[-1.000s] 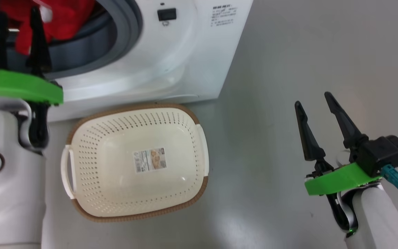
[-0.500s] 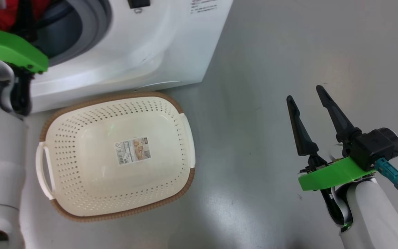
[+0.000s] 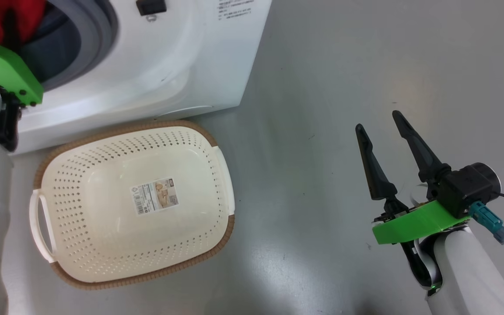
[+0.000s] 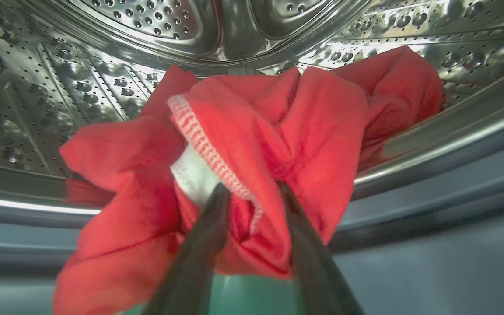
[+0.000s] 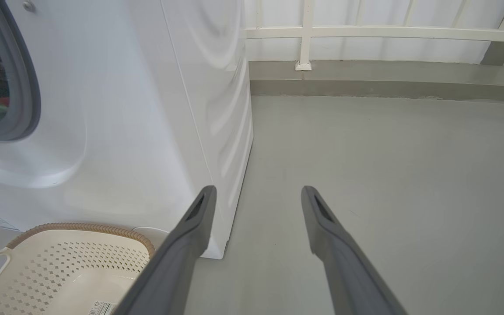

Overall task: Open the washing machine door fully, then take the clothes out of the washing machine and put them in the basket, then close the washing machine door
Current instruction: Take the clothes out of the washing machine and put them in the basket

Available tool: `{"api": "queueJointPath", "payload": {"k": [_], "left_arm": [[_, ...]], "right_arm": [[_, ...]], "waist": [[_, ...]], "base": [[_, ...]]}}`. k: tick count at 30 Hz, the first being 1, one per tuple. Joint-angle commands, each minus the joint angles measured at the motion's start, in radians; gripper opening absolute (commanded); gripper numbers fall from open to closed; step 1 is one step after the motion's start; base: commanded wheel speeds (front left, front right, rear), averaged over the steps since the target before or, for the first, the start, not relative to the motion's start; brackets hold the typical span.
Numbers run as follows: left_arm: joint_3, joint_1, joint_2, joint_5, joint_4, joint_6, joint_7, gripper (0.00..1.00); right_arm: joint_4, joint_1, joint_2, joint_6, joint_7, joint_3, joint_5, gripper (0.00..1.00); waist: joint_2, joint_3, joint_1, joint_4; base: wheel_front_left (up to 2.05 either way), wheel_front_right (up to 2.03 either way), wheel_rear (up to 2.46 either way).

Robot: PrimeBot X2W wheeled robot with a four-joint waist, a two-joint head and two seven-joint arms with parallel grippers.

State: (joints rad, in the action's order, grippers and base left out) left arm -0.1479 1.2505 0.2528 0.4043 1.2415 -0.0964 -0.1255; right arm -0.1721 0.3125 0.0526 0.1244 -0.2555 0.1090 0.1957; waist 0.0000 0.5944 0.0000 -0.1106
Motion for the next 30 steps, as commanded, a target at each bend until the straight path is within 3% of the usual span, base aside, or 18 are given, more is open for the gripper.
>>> {"api": "queueJointPath", "payload": {"k": [1,11,18,30], "left_arm": [[0.005,0.011,0.060,-0.008,-0.006,0.002,0.001,0.00],[-0.010,0.008,0.048,0.000,0.009,-0.010,-0.071,0.00],[0.002,-0.056,0.006,0.023,-0.032,-0.017,-0.130,0.00],[0.113,-0.298,-0.028,0.007,-0.401,-0.004,-0.136,0.00]], "right_arm": [[0.018,-0.011,-0.002,0.006,-0.006,0.022,0.014,1.00],[0.006,-0.016,-0.002,0.006,-0.006,0.013,0.017,1.00],[0.000,-0.032,-0.002,0.006,-0.006,0.003,0.010,1.00],[-0.015,-0.052,-0.002,0.006,-0.006,-0.002,0.009,1.00]], "waist": [[0.0000,-0.002,0.0000,-0.003],[0.0000,-0.024,0.0000,0.007],[0.0000,-0.063,0.0000,0.039],[0.0000,-0.154,0.0000,0.078]], "base": [[0.00,0.00,0.00],[0.00,0.00,0.00],[0.00,0.00,0.00],[0.00,0.00,0.00]]}}
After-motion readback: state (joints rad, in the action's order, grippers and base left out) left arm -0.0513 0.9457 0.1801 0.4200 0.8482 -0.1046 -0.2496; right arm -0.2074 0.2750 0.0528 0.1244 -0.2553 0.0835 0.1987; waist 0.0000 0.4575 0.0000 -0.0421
